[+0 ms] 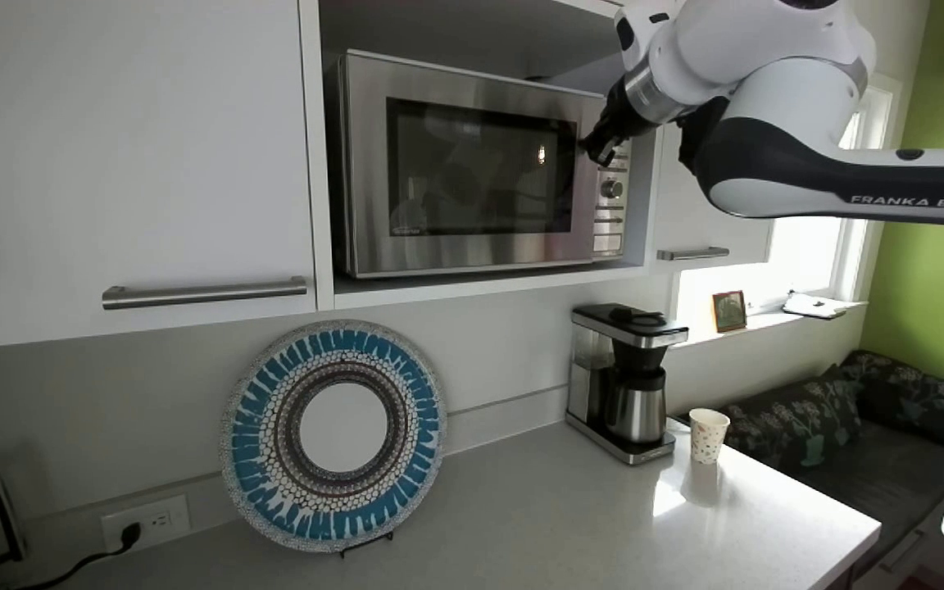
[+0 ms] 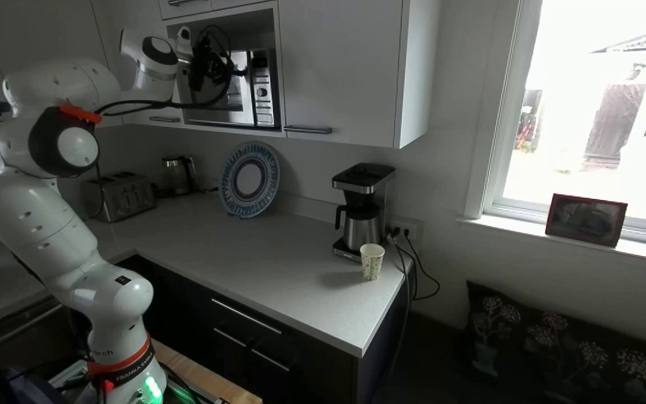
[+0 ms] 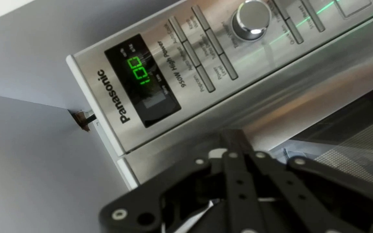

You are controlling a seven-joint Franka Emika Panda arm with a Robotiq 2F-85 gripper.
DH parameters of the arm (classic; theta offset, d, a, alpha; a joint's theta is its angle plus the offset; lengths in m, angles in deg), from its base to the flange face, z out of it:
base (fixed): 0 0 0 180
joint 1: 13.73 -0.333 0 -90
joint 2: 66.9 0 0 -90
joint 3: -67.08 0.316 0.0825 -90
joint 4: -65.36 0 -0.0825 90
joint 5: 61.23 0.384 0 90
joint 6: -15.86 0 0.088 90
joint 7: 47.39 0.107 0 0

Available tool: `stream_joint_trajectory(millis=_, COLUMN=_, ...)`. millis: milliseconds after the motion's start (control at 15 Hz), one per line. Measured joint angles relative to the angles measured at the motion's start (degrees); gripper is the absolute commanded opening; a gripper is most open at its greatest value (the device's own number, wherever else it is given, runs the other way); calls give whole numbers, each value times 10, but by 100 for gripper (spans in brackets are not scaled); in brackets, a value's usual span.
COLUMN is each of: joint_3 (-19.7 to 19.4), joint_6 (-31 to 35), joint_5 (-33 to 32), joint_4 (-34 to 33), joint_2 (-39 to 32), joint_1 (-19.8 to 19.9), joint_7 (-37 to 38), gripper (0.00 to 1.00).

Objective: Put the plate in the microwave and then close the microwave door

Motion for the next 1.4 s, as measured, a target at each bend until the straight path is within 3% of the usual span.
stream_joint_trajectory(millis=333, joint_3=-2, joint_6=20, joint_5=-12, joint_4=-3, joint_2=-13, joint_1=7, joint_7=14, gripper=0)
stream_joint_trajectory(millis=400, joint_3=-2, joint_6=20, joint_5=-12, joint_4=-3, joint_2=-13, joint_1=7, joint_7=14, gripper=21)
stream_joint_trajectory(millis=533, joint_3=-2, joint_6=18, joint_5=-4, joint_4=-5, joint_2=-11, joint_1=6, joint_7=13, gripper=32)
stream_joint_trajectory(millis=800, joint_3=-3, joint_6=-19, joint_5=88, joint_4=-26, joint_2=-9, joint_1=-4, joint_7=-22, gripper=62)
stream_joint_trajectory(millis=1133, joint_3=6, joint_6=-149, joint_5=209, joint_4=-72, joint_2=6, joint_1=-24, joint_7=-66, gripper=99)
stream_joint_trajectory(millis=1400, joint_3=9, joint_6=-276, joint_5=297, joint_4=-97, joint_2=19, joint_1=-31, joint_7=-79, gripper=100)
